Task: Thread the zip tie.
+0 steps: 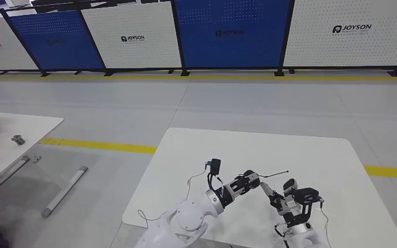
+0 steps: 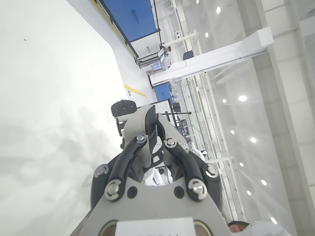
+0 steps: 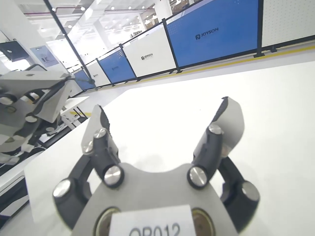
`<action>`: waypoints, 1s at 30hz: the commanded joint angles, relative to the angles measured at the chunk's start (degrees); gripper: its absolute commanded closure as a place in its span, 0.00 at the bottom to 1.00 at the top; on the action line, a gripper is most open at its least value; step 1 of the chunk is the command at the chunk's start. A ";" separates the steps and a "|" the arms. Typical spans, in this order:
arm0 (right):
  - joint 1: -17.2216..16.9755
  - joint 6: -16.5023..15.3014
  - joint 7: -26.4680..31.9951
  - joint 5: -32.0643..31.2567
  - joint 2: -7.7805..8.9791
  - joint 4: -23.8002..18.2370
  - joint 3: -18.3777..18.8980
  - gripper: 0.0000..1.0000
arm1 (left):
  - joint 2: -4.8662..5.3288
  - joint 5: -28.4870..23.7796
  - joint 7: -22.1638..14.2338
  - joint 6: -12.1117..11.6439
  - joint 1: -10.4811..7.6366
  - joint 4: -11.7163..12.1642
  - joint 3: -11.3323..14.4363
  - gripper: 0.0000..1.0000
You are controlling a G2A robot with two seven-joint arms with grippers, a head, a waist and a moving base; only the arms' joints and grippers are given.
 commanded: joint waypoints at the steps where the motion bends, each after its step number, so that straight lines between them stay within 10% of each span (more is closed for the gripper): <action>1: 0.26 -1.34 1.21 0.33 0.08 0.00 -0.18 0.64 | 0.01 0.19 0.05 0.15 0.03 -0.07 0.01 1.00; 13: 0.73 -4.58 4.28 3.93 0.97 -1.61 -0.44 0.56 | -0.10 1.77 0.28 0.55 0.06 0.07 0.95 1.00; 30: 0.66 -4.58 1.64 2.63 1.92 -2.28 -1.72 0.71 | -0.25 2.81 0.97 1.03 -0.16 0.72 1.43 1.00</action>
